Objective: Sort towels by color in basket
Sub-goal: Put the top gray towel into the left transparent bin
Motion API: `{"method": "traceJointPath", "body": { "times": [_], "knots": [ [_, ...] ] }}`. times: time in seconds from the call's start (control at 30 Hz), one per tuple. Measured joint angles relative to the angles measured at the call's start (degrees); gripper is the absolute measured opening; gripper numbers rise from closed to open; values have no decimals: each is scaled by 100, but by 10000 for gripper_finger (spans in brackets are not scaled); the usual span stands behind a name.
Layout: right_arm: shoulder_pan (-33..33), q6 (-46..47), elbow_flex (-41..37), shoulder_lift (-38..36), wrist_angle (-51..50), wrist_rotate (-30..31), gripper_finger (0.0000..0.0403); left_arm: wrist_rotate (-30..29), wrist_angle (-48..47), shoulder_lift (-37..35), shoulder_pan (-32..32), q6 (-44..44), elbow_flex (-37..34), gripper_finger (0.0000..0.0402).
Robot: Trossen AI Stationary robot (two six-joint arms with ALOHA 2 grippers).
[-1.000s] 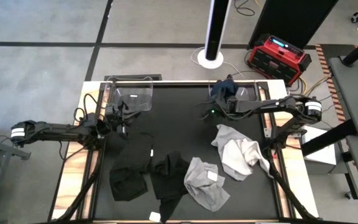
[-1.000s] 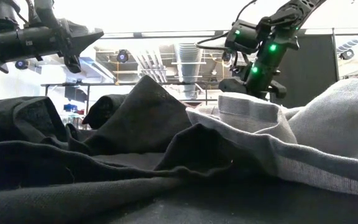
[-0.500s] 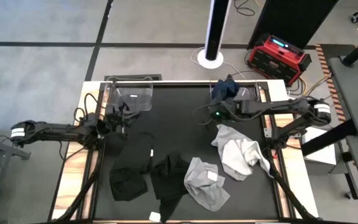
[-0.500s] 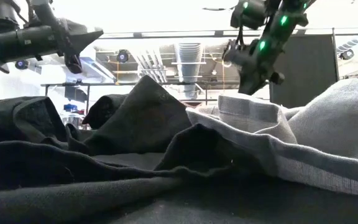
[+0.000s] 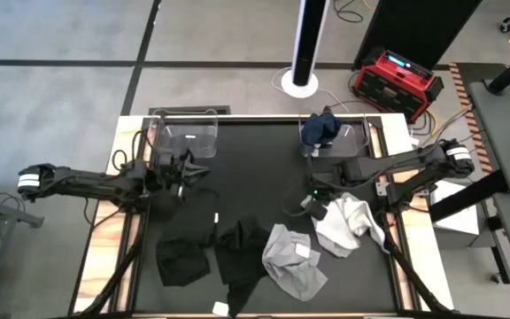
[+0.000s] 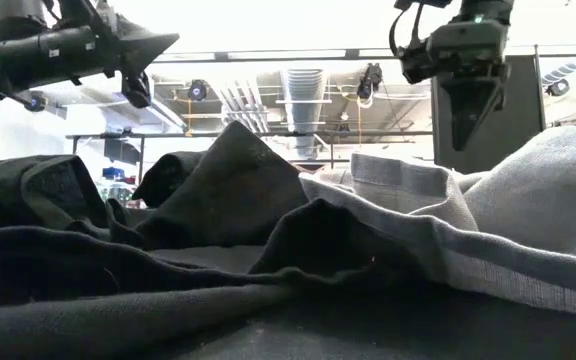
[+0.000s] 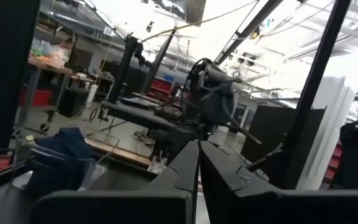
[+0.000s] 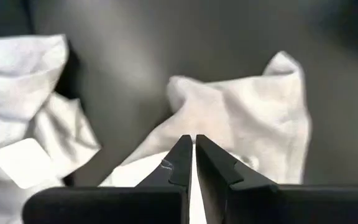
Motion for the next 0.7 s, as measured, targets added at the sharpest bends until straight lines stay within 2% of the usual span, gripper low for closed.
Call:
{"method": "traceJointPath", "body": {
  "times": [0.17,0.47,0.57,0.7],
  "knots": [
    [144,51,-21,176,35,8,59,0,34,302,0,-5,150,0],
    [150,240,-152,928,699,131,203,-2,57,518,-4,-139,285,0],
    [150,417,-164,1270,655,390,229,-2,147,455,-4,-80,285,0],
    [148,577,-164,1660,620,715,242,-3,173,349,-4,-34,287,0]
  ]
}}
